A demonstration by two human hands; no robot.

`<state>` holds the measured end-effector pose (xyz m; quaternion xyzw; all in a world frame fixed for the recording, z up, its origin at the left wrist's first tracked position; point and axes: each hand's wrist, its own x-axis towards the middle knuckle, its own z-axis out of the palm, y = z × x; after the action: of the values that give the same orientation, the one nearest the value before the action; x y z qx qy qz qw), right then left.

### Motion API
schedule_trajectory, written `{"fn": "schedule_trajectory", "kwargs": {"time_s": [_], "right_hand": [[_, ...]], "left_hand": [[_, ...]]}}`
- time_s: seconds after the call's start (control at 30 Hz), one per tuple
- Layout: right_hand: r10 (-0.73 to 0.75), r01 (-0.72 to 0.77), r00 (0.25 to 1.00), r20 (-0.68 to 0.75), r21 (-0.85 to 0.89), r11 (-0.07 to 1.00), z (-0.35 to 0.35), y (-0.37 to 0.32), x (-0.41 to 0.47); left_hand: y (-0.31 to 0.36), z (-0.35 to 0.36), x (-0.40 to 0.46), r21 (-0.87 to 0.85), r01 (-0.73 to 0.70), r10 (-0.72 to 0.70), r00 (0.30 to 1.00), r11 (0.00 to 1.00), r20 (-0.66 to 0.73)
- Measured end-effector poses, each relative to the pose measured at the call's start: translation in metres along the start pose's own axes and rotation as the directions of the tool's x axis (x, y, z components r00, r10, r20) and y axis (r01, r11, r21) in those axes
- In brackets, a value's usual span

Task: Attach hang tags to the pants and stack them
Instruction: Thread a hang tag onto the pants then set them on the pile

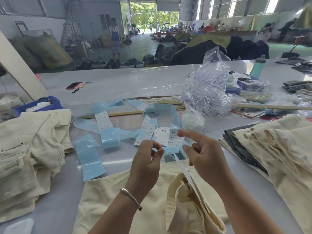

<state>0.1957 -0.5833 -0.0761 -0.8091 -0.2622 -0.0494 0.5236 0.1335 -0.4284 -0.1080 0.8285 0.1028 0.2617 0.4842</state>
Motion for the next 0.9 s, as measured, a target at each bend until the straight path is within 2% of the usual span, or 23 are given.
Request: {"fn": "schedule_trajectory", "kwargs": {"time_s": [0.17,0.27,0.37,0.43,0.5,0.53,0.63,0.7,0.8,0.9], "right_hand": [[0.065,-0.112,0.976,0.209,0.222,0.969,0.008,-0.012,0.000],[0.122,-0.179,0.969,0.213,0.276,0.944,0.012,-0.006,-0.002],[0.173,-0.218,0.960,0.222,0.201,0.955,0.009,0.005,-0.002],[0.168,-0.166,0.973,0.159,-0.028,0.986,0.005,0.014,0.001],[0.105,-0.105,0.994,-0.017,-0.322,0.941,-0.006,0.021,0.006],[0.043,-0.089,0.992,-0.122,-0.408,0.909,-0.015,0.022,0.009],[-0.185,0.002,0.922,-0.340,-0.474,0.880,-0.042,0.021,0.020],[-0.287,0.091,0.881,-0.376,-0.461,0.883,-0.055,0.020,0.030],[-0.373,0.195,0.856,-0.357,-0.446,0.874,-0.058,0.020,0.037],[-0.459,0.273,0.820,-0.343,-0.471,0.839,-0.052,0.020,0.040]], "left_hand": [[0.007,0.004,0.001,0.004,-0.111,0.111,0.994,0.994,-0.018],[0.005,0.007,-0.001,-0.022,-0.115,0.115,0.993,0.993,-0.001],[-0.003,0.013,-0.004,-0.070,-0.058,0.062,0.997,0.996,0.051],[-0.011,0.020,-0.006,-0.094,0.007,0.002,0.996,0.996,0.089],[-0.023,0.031,-0.008,-0.056,0.074,-0.066,0.989,0.996,0.134],[-0.029,0.037,-0.008,-0.006,0.122,-0.119,0.979,0.993,0.168],[-0.052,0.057,-0.009,0.259,0.271,-0.342,0.893,0.927,0.292],[-0.061,0.069,-0.010,0.383,0.313,-0.449,0.825,0.869,0.345],[-0.063,0.088,-0.011,0.403,0.334,-0.497,0.757,0.852,0.424],[-0.064,0.106,-0.011,0.423,0.331,-0.505,0.759,0.843,0.412]]}}
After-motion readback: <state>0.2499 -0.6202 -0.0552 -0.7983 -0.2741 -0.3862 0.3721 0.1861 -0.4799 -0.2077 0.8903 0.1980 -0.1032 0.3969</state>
